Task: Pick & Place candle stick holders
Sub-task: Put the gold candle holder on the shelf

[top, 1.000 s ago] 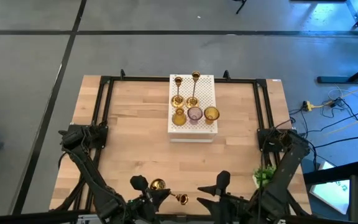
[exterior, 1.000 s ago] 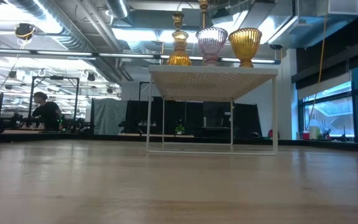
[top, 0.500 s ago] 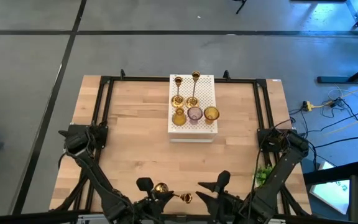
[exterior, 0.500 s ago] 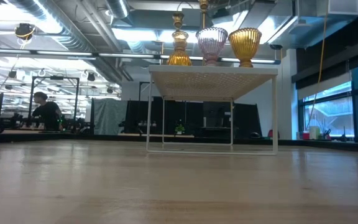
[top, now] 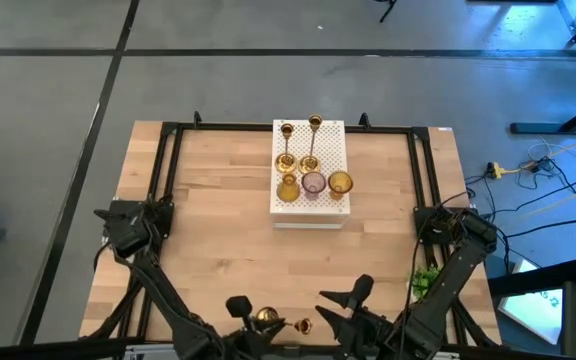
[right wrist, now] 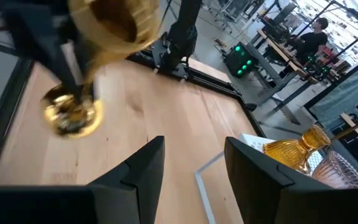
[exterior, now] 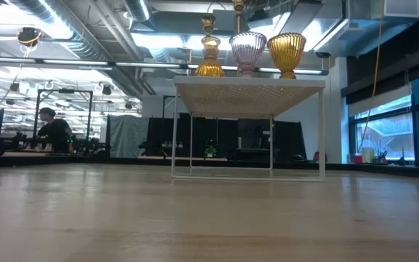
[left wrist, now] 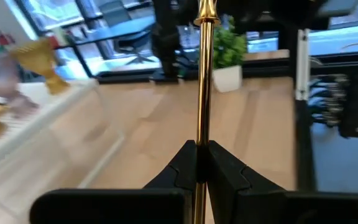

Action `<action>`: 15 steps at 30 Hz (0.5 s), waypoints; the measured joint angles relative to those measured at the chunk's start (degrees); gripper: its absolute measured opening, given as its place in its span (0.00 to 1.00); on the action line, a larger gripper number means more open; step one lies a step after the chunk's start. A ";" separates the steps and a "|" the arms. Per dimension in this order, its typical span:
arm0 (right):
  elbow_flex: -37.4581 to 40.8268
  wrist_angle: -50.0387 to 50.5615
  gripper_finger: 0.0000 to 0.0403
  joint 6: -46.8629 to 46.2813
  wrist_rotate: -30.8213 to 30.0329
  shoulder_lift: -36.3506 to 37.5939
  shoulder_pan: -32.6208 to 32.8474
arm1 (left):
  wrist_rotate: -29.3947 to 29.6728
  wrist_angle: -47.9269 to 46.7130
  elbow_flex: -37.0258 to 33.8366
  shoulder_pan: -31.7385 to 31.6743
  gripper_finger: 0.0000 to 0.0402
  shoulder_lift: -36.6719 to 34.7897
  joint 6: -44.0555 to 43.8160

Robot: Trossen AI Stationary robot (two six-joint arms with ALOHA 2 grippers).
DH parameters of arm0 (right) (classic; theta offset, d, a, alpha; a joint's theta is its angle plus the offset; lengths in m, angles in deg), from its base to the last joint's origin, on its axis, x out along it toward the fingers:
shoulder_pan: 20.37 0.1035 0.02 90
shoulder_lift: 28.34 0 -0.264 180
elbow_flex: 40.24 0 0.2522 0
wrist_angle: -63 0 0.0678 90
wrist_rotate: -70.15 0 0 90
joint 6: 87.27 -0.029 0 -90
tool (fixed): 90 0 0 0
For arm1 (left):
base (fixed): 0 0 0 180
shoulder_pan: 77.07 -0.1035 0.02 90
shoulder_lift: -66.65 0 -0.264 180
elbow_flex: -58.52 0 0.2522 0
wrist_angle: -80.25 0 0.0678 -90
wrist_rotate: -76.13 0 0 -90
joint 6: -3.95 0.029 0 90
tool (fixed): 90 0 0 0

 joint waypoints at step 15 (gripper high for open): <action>3.63 -8.19 0.42 5.04 6.97 0.53 1.66 | -9.10 17.38 0.00 -0.90 0.03 3.99 17.21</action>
